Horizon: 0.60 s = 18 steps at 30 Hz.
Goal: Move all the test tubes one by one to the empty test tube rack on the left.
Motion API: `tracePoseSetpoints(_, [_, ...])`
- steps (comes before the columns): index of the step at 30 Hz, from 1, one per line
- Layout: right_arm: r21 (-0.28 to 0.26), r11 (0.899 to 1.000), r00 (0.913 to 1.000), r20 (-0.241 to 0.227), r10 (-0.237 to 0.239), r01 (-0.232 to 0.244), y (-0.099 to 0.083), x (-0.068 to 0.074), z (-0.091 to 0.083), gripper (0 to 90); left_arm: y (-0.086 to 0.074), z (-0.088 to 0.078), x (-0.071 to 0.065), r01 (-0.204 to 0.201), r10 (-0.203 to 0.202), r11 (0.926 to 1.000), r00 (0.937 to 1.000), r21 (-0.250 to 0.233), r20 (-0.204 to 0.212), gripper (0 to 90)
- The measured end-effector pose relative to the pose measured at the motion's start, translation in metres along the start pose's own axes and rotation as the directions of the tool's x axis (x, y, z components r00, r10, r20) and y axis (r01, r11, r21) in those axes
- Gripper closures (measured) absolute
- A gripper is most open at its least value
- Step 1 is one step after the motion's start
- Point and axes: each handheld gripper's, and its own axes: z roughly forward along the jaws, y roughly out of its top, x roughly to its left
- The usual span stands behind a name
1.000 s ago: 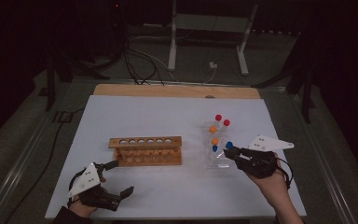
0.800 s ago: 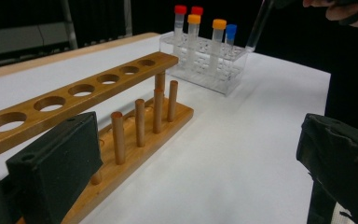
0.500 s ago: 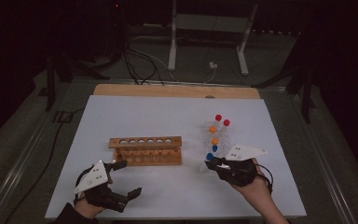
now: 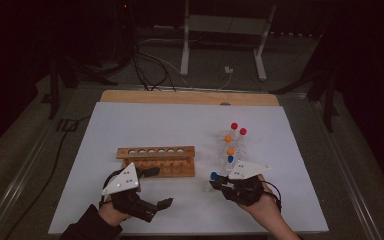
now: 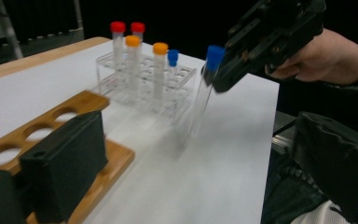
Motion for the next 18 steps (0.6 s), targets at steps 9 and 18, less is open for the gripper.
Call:
tracePoseSetpoints(9, [0.014,1.0,0.9994,-0.029,-0.018,0.019,0.0,0.007,0.006,76.8,0.015,0.021,-0.002,-0.026,0.027,0.9994,0.9988,-0.023,0.041,17.1])
tracePoseSetpoints(18, [0.02,0.999,0.9987,-0.043,-0.027,0.028,0.0,0.011,0.009,76.8,0.021,0.043,-0.004,-0.028,0.028,0.9996,0.9975,0.005,0.065,30.5])
